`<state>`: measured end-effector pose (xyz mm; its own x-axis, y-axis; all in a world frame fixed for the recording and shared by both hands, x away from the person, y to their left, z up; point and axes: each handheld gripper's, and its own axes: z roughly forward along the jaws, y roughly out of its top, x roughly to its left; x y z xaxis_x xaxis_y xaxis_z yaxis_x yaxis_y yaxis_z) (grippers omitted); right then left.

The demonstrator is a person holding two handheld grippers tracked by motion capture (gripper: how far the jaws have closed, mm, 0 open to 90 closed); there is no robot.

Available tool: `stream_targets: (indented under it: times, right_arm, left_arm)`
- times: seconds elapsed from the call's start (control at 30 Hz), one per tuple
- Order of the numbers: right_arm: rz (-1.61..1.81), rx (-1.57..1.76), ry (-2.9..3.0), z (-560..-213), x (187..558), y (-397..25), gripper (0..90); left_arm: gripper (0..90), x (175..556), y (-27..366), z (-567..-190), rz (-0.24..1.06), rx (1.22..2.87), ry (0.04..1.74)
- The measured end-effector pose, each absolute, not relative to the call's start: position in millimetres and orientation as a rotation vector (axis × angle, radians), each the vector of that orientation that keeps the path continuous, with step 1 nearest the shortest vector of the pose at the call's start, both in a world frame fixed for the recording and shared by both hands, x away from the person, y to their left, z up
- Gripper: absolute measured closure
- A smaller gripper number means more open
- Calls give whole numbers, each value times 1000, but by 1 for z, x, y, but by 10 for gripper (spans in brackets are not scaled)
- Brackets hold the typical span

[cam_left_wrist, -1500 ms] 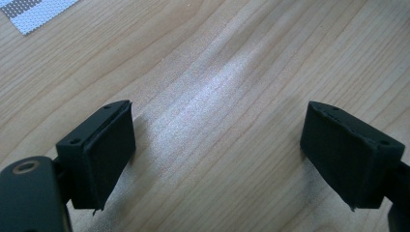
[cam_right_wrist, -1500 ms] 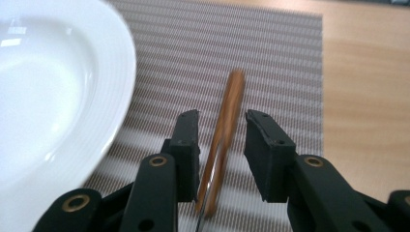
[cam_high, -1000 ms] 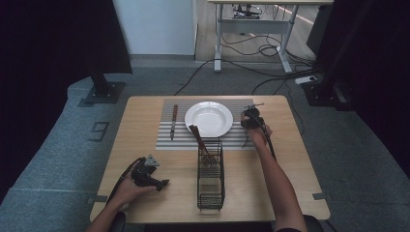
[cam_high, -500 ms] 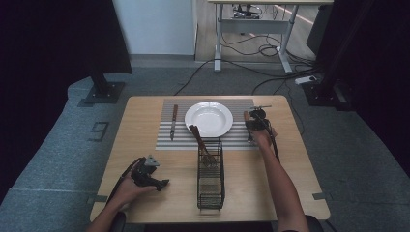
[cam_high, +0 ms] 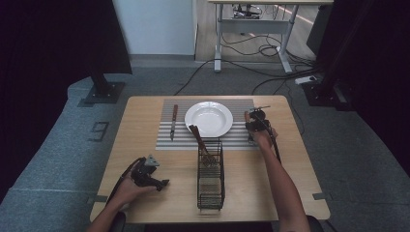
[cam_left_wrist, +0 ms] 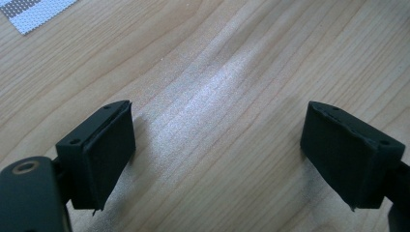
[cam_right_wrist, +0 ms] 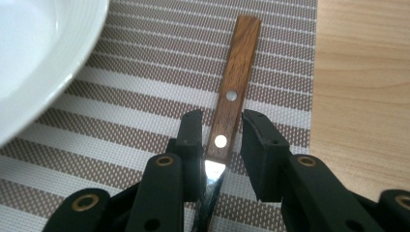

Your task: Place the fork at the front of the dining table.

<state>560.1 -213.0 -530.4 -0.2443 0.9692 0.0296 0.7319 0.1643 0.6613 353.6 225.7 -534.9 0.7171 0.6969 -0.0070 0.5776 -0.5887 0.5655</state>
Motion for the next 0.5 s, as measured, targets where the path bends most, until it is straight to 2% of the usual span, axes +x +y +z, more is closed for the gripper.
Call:
stream_targets:
  times: [0.23,0.5]
  right_arm:
    - [766,1594,2054,-534,561,-208,764]
    - [805,1579,2008,-538,571,-206,771]
  left_arm:
    - [122,354,226,-535,291,2377,967]
    - [122,354,226,-535,290,2375,964]
